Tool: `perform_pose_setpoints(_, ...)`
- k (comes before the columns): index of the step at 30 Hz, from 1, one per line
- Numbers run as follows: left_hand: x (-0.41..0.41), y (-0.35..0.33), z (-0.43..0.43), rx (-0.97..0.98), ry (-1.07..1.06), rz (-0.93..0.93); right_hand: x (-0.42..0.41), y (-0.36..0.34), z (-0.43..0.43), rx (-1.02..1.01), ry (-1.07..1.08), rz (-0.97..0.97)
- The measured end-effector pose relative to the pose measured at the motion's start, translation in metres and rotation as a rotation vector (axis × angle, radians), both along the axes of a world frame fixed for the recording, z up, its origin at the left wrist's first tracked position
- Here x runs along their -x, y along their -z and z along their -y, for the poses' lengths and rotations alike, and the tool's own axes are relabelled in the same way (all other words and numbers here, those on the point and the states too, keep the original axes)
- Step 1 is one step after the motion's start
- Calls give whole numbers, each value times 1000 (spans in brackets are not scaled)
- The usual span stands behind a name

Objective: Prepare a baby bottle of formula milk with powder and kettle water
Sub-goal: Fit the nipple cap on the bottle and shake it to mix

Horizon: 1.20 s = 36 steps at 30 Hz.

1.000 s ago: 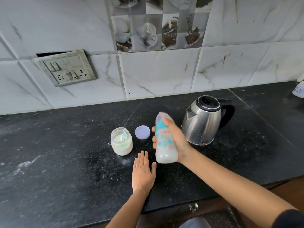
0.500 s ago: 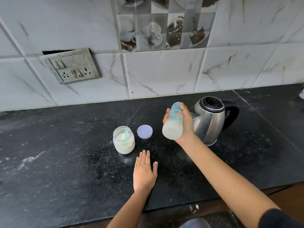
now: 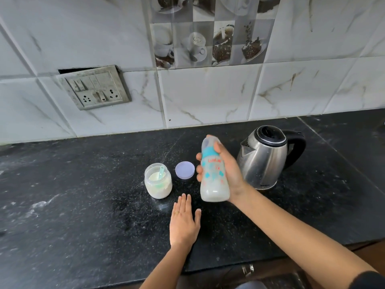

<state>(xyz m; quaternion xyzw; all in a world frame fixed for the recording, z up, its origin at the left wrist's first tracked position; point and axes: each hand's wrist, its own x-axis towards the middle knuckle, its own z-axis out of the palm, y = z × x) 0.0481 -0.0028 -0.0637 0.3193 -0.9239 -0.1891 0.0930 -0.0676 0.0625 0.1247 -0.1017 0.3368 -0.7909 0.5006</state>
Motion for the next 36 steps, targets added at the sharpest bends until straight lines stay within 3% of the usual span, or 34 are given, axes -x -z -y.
perform_pose_setpoints(2,0,1,0,7,0,-4,3,-4,0,9,5,-21)
perform_pose_setpoints(6,1,3,1,12,2,-10,27,-19,8,42,169,182)
perform_pose_setpoints(11,1,2,1,4,0,-23,-3,12,0,-43,-29,-13)
perform_pose_setpoints(16,0,3,1,14,-3,-11,26,-14,12,2,216,200)
perform_pose_setpoints(22,0,2,0,1,0,-22,-11,3,-6,-68,25,-60)
perform_pose_setpoints(27,0,2,0,15,0,-13,20,-15,9,-16,221,198)
perform_pose_setpoints(32,0,0,0,1,1,-25,-15,2,0,-108,-64,-17)
perform_pose_setpoints(36,0,2,1,10,6,-13,13,-18,13,15,127,140)
